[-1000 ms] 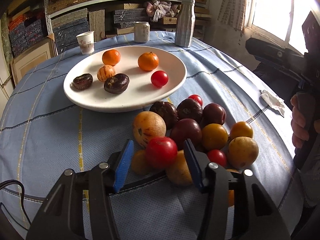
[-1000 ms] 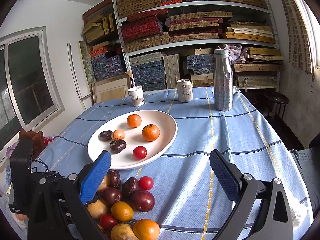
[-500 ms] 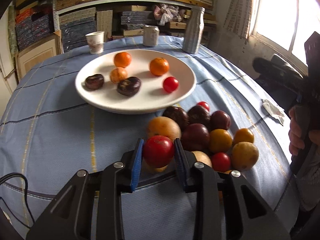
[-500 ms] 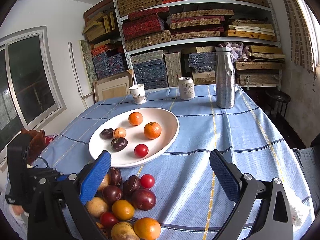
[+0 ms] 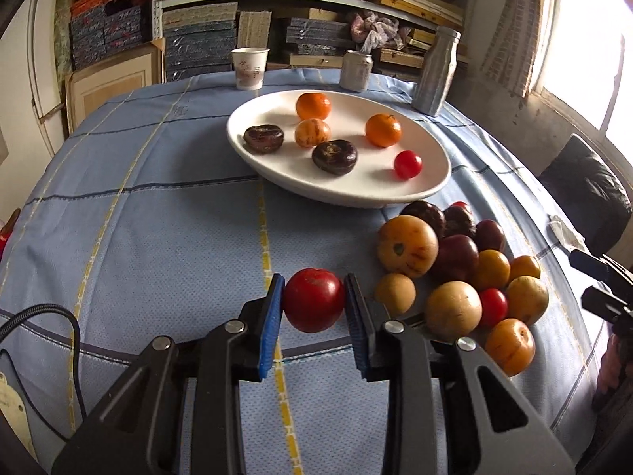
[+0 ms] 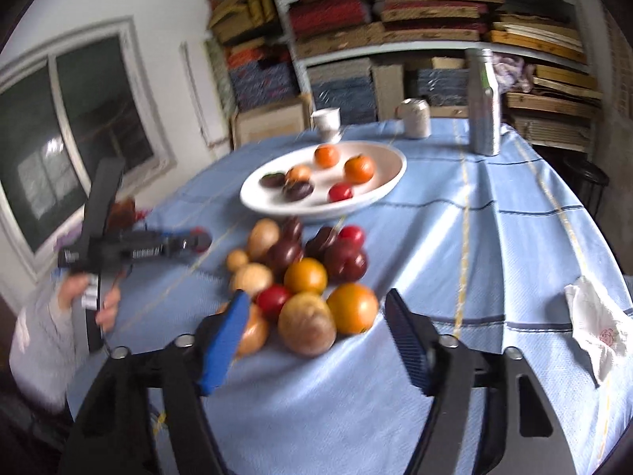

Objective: Organize fruits
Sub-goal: 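Grasp a pale brown round fruit with the right tool while the left tool holds the tomato, then carry both fruits over the white plate and open both tools to release them, then move both open tools back toward the fruit pile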

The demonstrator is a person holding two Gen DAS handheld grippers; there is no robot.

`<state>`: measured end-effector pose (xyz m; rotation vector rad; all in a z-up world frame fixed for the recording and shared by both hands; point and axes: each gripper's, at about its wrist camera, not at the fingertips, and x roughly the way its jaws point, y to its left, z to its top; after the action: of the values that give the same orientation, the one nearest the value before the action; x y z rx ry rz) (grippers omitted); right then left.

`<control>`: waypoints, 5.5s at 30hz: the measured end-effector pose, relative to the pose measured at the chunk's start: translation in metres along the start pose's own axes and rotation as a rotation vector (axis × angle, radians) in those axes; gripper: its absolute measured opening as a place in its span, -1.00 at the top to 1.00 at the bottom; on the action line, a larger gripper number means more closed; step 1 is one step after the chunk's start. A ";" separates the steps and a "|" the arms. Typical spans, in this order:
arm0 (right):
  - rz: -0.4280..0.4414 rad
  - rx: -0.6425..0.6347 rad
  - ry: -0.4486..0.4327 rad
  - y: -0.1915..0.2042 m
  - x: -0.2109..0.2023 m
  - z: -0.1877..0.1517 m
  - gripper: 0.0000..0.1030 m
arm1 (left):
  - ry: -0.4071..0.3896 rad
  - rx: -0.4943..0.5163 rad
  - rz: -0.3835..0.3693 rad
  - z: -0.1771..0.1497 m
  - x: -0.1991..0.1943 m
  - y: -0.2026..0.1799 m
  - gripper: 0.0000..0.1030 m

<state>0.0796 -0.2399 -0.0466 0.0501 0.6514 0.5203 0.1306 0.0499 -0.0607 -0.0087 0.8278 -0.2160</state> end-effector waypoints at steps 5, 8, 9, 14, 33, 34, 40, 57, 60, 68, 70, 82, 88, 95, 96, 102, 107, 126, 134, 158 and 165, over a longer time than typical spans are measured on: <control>-0.013 -0.043 0.058 0.011 0.010 0.000 0.02 | 0.005 0.019 -0.004 -0.002 0.002 -0.006 0.42; -0.032 -0.047 0.085 0.014 0.014 -0.002 0.02 | 0.009 0.017 -0.008 -0.002 0.002 -0.006 0.42; -0.033 -0.049 0.092 0.014 0.015 -0.002 0.04 | 0.010 0.019 -0.009 -0.002 0.002 -0.007 0.42; -0.041 -0.078 0.146 0.019 0.025 -0.001 0.13 | 0.018 0.027 -0.012 -0.003 0.005 -0.009 0.42; -0.073 -0.146 0.204 0.029 0.040 0.001 0.23 | 0.043 0.033 -0.023 -0.006 0.010 -0.013 0.42; -0.071 -0.149 0.215 0.028 0.039 0.000 0.23 | 0.043 0.033 -0.024 -0.006 0.010 -0.013 0.42; -0.078 -0.165 0.218 0.031 0.042 0.000 0.19 | 0.050 0.040 -0.025 -0.006 0.011 -0.014 0.41; -0.048 -0.135 0.234 0.026 0.047 0.000 0.18 | 0.076 0.031 -0.047 -0.007 0.018 -0.013 0.41; -0.020 -0.049 0.200 0.014 0.039 0.003 0.18 | 0.052 0.017 -0.048 -0.005 0.013 -0.011 0.42; 0.014 0.045 -0.013 -0.003 -0.005 0.068 0.18 | -0.053 0.012 -0.007 0.059 -0.013 -0.008 0.42; 0.018 0.035 -0.070 -0.002 -0.012 0.098 0.18 | -0.080 0.021 0.008 0.083 -0.015 -0.011 0.42; -0.030 0.091 0.004 -0.033 0.103 0.157 0.18 | -0.009 -0.022 0.001 0.111 0.059 0.000 0.42; -0.062 0.111 0.102 -0.048 0.150 0.139 0.18 | 0.051 -0.013 0.003 0.105 0.091 0.006 0.42; -0.073 0.122 0.154 -0.051 0.173 0.129 0.17 | 0.072 -0.010 0.017 0.102 0.103 0.006 0.40; -0.074 0.122 0.153 -0.052 0.174 0.129 0.14 | 0.070 -0.016 0.011 0.101 0.102 0.007 0.37; -0.072 0.134 0.093 -0.055 0.156 0.136 0.04 | 0.027 -0.035 0.013 0.105 0.090 0.008 -0.16; -0.045 0.124 -0.009 -0.043 0.115 0.143 -0.18 | -0.026 -0.046 0.017 0.106 0.066 0.009 -0.32; -0.188 0.187 -0.176 -0.058 0.020 0.057 -0.93 | -0.069 0.023 0.122 0.022 0.012 -0.019 -0.88; -0.190 0.182 -0.148 -0.058 0.025 0.057 -0.93 | -0.008 0.017 0.121 0.009 0.015 -0.017 -0.91; -0.191 0.193 -0.127 -0.060 0.029 0.055 -0.93 | 0.065 0.041 0.129 0.006 0.028 -0.015 -0.92; -0.183 0.185 -0.137 -0.058 0.026 0.055 -0.93 | 0.013 -0.001 0.175 -0.001 0.009 0.003 -0.92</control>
<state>0.1557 -0.2716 -0.0295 0.1974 0.5618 0.2763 0.1362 0.0514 -0.0679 0.0637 0.8370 -0.0509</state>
